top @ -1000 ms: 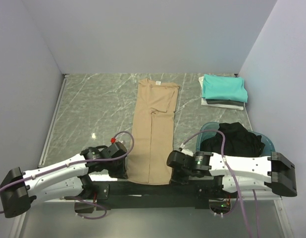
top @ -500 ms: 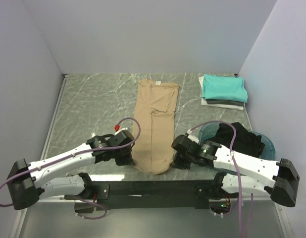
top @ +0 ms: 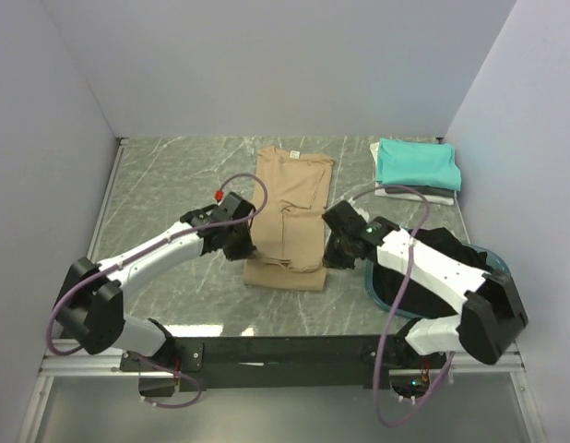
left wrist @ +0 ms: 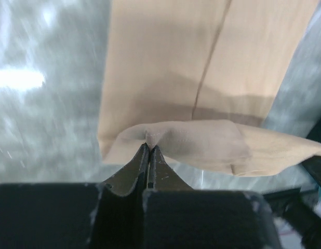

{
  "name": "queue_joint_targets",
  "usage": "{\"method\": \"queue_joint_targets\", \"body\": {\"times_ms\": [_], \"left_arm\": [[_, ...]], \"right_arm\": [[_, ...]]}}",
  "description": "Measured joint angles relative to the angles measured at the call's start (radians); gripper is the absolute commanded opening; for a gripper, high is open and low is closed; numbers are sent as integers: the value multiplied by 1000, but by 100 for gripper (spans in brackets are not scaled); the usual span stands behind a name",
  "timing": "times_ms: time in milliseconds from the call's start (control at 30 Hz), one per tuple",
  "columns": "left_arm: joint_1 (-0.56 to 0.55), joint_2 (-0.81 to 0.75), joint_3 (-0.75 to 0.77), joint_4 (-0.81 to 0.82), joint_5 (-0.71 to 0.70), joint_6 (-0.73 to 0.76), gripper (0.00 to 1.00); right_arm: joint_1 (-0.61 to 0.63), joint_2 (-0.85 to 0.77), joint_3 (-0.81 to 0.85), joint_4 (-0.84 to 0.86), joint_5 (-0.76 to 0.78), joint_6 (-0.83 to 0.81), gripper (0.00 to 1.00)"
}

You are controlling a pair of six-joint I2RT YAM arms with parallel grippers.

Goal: Fold and stack the t-shirts
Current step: Fold the tshirt

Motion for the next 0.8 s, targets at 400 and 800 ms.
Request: {"method": "queue_joint_targets", "body": {"times_ms": [400,800], "left_arm": [[197,290,252,97,47,148,0],[304,529,445,118,155,256,0]], "right_arm": [[-194,367,372,9,16,-235,0],[-246,562,540,-21,8,-291,0]]}}
